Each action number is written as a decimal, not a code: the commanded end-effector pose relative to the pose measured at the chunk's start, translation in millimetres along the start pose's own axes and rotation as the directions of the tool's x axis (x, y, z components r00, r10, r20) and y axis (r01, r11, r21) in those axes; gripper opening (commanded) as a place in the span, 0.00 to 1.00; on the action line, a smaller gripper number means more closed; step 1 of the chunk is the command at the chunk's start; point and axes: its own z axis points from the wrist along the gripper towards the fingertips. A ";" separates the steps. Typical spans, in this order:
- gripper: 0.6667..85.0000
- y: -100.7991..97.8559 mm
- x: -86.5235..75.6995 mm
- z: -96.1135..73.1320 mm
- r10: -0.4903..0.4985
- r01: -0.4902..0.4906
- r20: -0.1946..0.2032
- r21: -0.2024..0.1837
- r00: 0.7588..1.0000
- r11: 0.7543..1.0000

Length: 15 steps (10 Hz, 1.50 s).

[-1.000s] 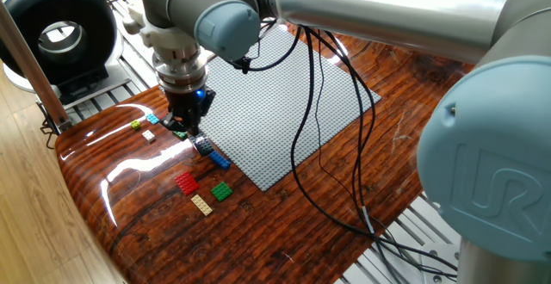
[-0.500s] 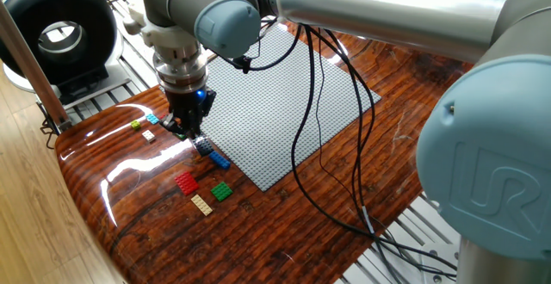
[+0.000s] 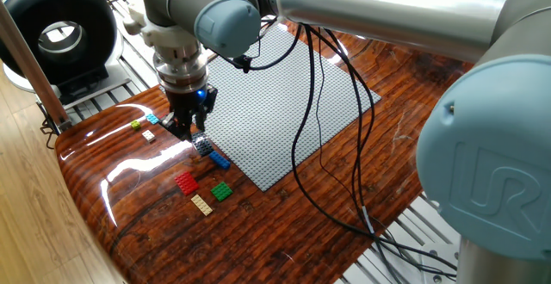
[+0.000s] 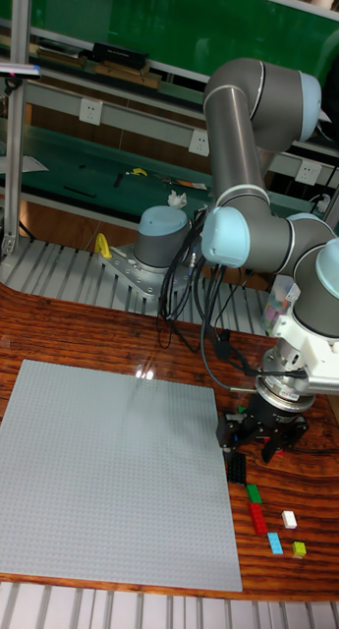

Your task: Build with small Lego blocks

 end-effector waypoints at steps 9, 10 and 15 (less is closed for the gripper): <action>0.77 -16.1 -5.7 2.4 0.207 -0.207 0.000 0.022 0.978 0.978; 0.77 -18.5 -8.2 2.4 0.214 -0.215 0.011 0.029 0.977 0.976; 0.80 -12.3 -14.5 2.4 0.262 -0.262 0.030 -0.001 0.965 0.965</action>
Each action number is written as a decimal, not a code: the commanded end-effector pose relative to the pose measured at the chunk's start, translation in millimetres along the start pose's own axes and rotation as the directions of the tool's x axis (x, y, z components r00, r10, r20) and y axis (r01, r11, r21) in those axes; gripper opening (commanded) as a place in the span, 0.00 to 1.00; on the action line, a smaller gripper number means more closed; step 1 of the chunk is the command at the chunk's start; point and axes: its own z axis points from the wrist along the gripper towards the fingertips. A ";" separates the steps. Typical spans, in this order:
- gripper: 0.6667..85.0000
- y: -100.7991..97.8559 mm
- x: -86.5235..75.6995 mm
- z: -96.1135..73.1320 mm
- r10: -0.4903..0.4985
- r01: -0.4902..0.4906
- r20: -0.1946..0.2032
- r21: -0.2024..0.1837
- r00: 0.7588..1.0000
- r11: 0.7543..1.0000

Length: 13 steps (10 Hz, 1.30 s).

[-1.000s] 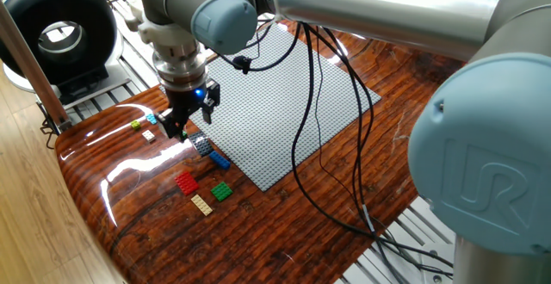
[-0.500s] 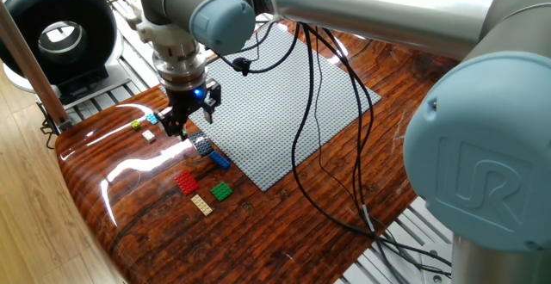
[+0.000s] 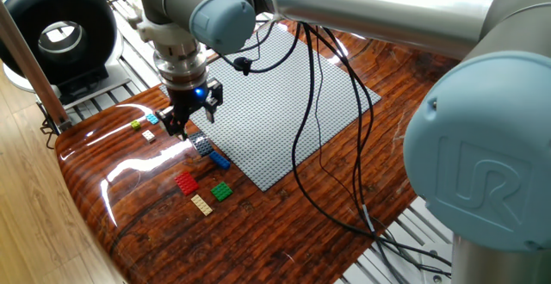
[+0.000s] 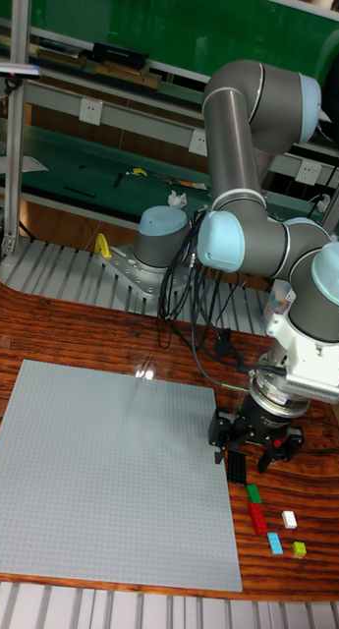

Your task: Build with small Lego blocks

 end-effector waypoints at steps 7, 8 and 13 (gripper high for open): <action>0.79 6.0 14.7 -1.7 0.037 -0.039 -0.061 -0.027 0.997 0.999; 0.79 6.7 15.9 -1.8 0.049 -0.051 -0.066 -0.029 0.997 0.998; 0.79 13.5 0.1 -3.6 0.096 -0.098 -0.033 -0.055 0.995 0.994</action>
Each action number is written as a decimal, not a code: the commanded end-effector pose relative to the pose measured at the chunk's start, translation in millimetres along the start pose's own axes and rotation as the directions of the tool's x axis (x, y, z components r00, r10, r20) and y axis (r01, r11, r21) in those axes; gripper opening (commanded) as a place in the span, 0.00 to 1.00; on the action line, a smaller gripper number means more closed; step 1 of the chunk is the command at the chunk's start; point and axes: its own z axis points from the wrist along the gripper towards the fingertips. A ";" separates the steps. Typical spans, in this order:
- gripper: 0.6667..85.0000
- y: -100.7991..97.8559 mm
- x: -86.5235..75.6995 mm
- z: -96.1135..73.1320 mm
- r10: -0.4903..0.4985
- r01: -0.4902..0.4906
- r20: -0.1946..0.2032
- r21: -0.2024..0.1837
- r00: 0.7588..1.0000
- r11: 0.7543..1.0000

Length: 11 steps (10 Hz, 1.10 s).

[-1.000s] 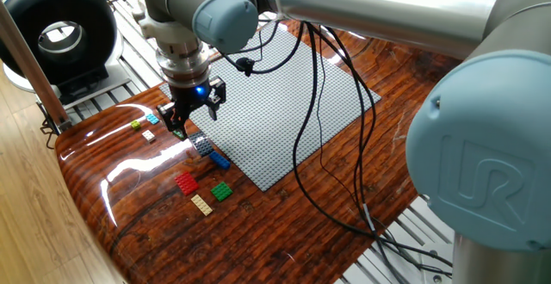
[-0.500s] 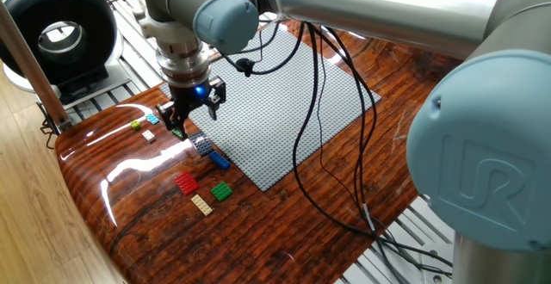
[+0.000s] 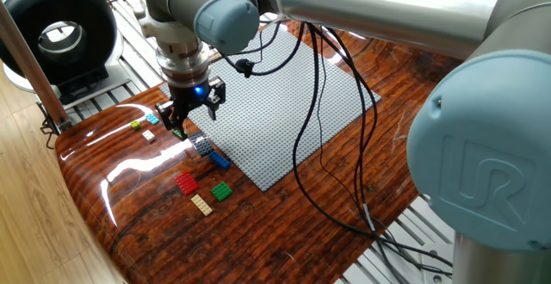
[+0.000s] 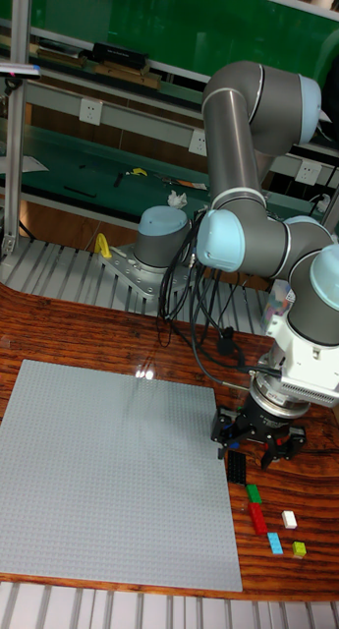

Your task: Build with small Lego blocks

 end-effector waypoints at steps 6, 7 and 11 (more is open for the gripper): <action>0.78 17.2 1.0 -4.0 0.129 -0.131 -0.027 -0.068 0.991 0.989; 0.78 17.5 1.9 -4.1 0.123 -0.125 -0.030 -0.069 0.992 0.990; 0.77 16.0 -1.9 -3.9 0.104 -0.105 -0.013 -0.065 0.994 0.992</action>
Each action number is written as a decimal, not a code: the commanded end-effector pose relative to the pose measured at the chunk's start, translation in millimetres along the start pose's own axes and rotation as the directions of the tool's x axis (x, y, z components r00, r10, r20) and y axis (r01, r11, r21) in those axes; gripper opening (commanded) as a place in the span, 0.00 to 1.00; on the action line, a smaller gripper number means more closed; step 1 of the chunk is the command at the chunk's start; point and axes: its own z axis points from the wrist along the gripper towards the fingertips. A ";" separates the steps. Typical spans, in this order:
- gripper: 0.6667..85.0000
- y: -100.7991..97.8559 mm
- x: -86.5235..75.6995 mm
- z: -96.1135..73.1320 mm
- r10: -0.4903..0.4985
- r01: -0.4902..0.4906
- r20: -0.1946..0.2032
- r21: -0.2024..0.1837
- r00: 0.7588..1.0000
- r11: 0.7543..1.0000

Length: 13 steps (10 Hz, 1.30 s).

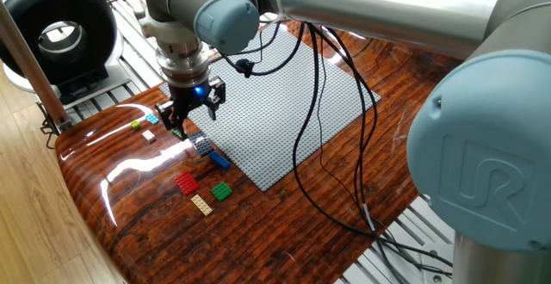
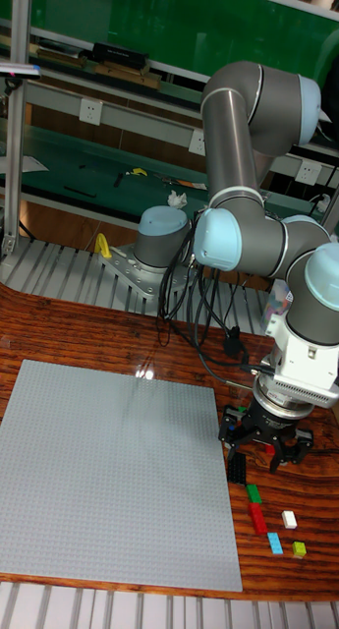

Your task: Build with small Lego blocks

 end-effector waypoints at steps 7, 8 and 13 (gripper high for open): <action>0.73 -0.1 -0.4 3.5 0.030 -0.029 0.023 -0.028 0.999 0.999; 0.73 -2.0 -1.4 2.5 0.017 -0.017 0.032 -0.024 0.999 1.000; 0.72 3.1 -7.9 -1.6 -0.086 0.086 0.071 0.005 0.994 0.996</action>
